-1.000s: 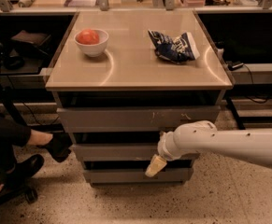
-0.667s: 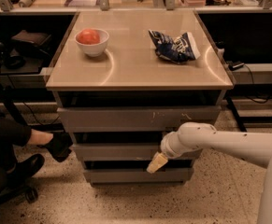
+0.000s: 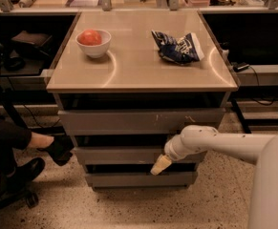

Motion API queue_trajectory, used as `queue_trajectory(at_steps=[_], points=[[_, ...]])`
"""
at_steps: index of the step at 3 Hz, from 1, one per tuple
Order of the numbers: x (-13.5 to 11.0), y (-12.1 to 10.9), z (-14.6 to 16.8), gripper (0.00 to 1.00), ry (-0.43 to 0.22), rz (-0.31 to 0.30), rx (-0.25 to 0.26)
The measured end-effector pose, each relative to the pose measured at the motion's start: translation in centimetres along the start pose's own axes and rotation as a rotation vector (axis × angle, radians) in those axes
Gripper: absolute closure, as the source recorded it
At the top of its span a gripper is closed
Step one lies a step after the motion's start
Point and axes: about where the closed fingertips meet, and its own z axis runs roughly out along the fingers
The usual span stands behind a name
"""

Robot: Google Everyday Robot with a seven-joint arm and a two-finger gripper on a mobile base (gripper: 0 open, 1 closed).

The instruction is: Open middle drawer

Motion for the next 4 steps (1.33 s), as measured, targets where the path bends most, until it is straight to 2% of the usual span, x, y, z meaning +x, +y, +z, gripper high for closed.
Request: queue_trajectory(at_steps=[1,2,3,4], points=[[1.47,-2.91,2.92,0.00,0.025,0.041,0.026],[1.60,-2.73,2.89,0.00,0.025,0.041,0.026],[1.60,-2.73,2.89,0.19,0.025,0.041,0.026],[1.60,-2.73,2.90,0.42,0.025,0.041,0.026]])
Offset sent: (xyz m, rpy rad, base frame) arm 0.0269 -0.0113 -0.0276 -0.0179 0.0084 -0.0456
